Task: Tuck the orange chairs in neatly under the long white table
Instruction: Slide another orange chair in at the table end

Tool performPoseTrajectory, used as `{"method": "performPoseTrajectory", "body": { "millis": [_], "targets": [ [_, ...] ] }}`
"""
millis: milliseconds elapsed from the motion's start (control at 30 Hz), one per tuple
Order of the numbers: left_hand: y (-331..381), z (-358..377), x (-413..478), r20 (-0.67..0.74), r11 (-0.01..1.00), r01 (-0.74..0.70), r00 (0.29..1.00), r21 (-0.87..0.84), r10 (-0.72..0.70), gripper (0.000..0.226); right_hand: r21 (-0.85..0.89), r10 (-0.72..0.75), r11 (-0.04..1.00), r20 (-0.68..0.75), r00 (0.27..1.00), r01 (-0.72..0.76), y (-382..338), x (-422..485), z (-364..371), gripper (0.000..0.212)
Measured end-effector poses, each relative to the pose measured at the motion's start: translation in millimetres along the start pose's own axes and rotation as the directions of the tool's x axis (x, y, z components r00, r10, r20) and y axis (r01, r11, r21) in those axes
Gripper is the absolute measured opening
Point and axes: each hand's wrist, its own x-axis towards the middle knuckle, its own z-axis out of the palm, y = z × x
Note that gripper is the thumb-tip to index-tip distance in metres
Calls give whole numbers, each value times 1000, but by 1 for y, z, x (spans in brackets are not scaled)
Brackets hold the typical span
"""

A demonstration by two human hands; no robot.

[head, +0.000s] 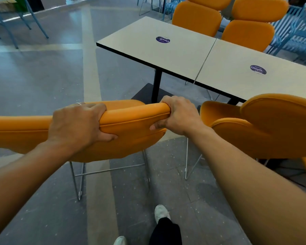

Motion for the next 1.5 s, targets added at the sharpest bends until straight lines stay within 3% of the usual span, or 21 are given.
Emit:
{"method": "performPoseTrajectory", "body": {
  "millis": [300,567,800,933,1167,1500],
  "targets": [
    [0,-6,-47,4,993,-112,994,-24,112,74,-9,91,996,-83,992,-92,-21,-85,10,56],
    [3,-13,-81,-22,993,-105,994,-63,104,78,-42,101,993,-135,986,-107,-39,-134,17,61],
    [9,-15,-98,8,993,1,1000,-119,0,70,-78,121,988,-128,984,-131,-48,-150,17,66],
    [-2,-15,-109,-3,985,86,996,-153,-87,76,-83,125,988,-105,987,-133,-49,-149,14,69],
    [-54,-10,-144,-49,967,246,967,-69,-249,95,-154,49,986,-121,991,-67,-55,-155,13,80],
    [-105,-4,-146,-50,978,205,977,-21,-206,96,-183,-69,982,-162,984,39,-119,-145,25,87]
  ]
}}
